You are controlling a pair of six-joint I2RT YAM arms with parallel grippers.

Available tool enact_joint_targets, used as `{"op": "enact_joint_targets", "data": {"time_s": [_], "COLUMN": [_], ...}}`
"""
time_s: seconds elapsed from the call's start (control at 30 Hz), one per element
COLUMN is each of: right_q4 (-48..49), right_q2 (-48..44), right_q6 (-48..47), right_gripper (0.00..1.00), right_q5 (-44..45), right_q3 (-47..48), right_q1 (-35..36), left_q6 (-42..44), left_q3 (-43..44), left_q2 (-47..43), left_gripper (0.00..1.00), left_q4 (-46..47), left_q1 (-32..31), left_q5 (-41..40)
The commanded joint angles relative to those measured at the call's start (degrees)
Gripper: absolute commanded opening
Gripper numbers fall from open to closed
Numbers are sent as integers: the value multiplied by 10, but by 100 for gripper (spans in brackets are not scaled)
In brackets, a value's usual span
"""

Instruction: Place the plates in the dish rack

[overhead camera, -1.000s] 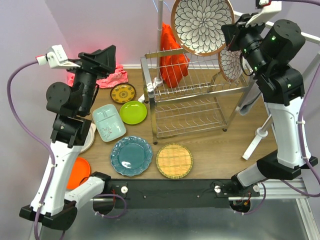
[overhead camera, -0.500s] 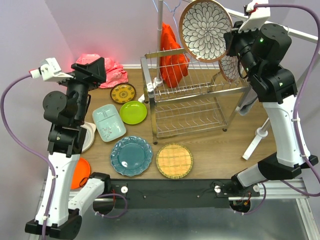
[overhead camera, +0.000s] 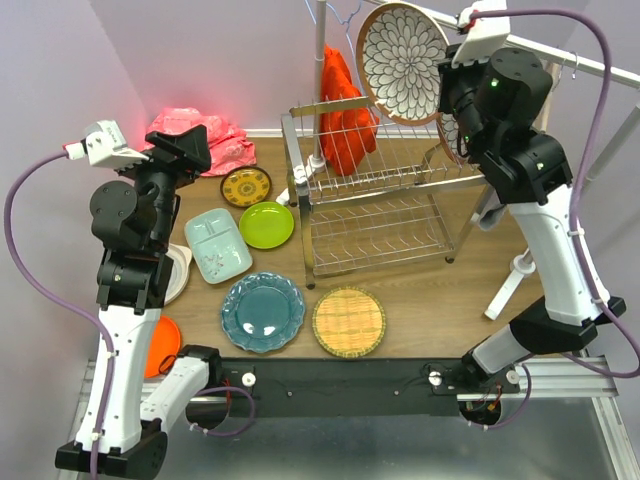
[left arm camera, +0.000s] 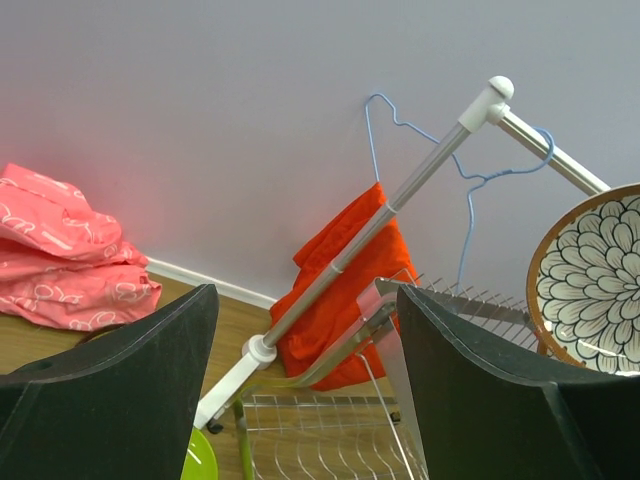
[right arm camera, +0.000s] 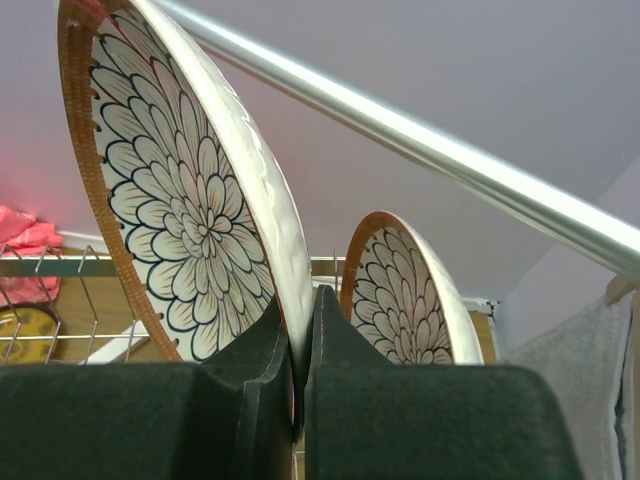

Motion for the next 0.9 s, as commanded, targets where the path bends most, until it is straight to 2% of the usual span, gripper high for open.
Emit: {"op": "enact_joint_targets", "data": {"time_s": [0.0, 0.27, 0.57, 0.73, 0.87], "right_q4": [95, 101, 114, 133, 149], "right_q2": [-4, -4, -8, 4, -1], "right_q6": [-34, -87, -142, -197, -204], "right_gripper": [1, 1, 0, 1, 1], "right_q5": [84, 175, 222, 292, 303], "right_q3": [28, 30, 28, 30, 16], "right_q1": [31, 61, 82, 116, 119], "left_q6": [12, 19, 23, 20, 15], "left_q3": [-6, -8, -13, -18, -31], "left_q2": [-8, -12, -15, -19, -25], "left_gripper": [81, 81, 81, 81, 81], "left_q4": [-5, -10, -11, -10, -5], "left_q1": [7, 14, 21, 25, 26], "left_q5": [1, 3, 10, 14, 15]}}
